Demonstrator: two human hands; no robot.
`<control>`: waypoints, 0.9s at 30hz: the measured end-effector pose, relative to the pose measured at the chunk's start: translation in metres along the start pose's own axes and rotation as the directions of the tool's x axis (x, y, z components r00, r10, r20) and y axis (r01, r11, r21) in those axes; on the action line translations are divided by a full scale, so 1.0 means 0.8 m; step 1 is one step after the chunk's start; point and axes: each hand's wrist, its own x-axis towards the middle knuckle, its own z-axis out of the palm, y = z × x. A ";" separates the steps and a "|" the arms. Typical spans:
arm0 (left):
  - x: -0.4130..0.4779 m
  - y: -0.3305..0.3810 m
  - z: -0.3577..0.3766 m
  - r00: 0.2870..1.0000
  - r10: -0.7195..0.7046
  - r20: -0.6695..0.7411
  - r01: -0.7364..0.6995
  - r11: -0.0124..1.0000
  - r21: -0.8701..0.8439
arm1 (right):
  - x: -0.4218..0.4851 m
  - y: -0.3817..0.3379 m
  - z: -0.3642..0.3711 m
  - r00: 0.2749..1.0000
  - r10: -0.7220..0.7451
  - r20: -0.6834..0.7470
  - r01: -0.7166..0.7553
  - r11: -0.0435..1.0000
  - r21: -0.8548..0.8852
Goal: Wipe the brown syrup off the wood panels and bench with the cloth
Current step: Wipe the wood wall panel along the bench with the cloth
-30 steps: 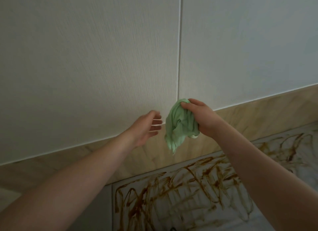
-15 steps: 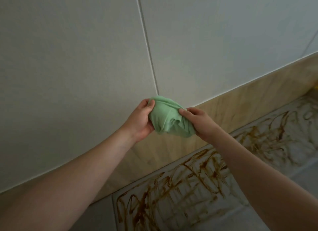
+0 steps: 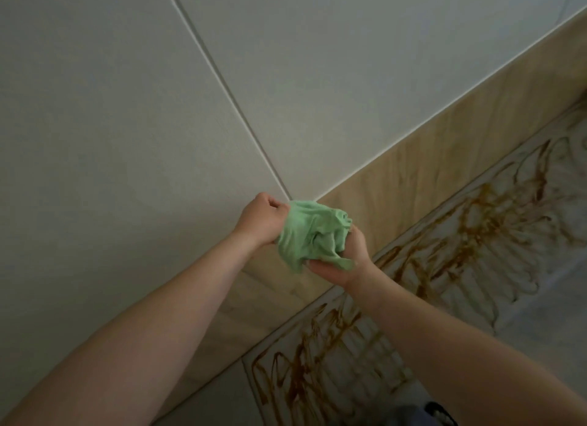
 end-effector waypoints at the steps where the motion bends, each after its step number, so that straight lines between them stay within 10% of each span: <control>1: 0.002 -0.001 0.000 0.999 0.047 -0.028 -0.042 0.988 0.149 | 0.004 0.001 -0.002 1.000 0.025 0.005 -0.025 0.999 0.031; 7: 0.019 -0.014 0.024 0.922 0.373 0.099 -0.376 0.812 0.447 | 0.023 -0.005 -0.042 0.998 0.015 -0.058 -0.007 0.992 0.126; 11: 0.039 -0.020 0.050 0.791 0.540 0.289 -0.584 0.524 0.620 | 0.039 -0.023 -0.096 0.974 -0.045 -0.223 0.086 0.981 0.175; 18: 0.101 -0.023 0.096 0.533 0.679 0.505 -0.744 0.091 0.662 | 0.129 -0.157 -0.103 0.744 -0.480 -0.465 0.512 0.857 -0.064; 24: 0.133 -0.034 0.114 0.495 0.666 0.558 -0.743 -0.009 0.669 | 0.260 -0.100 -0.084 0.587 -0.724 -0.364 0.265 0.596 -0.758; 27: 0.149 -0.033 0.118 0.429 0.690 0.582 -0.744 -0.094 0.661 | 0.261 -0.014 -0.117 0.717 -0.592 -0.369 0.069 0.587 -0.807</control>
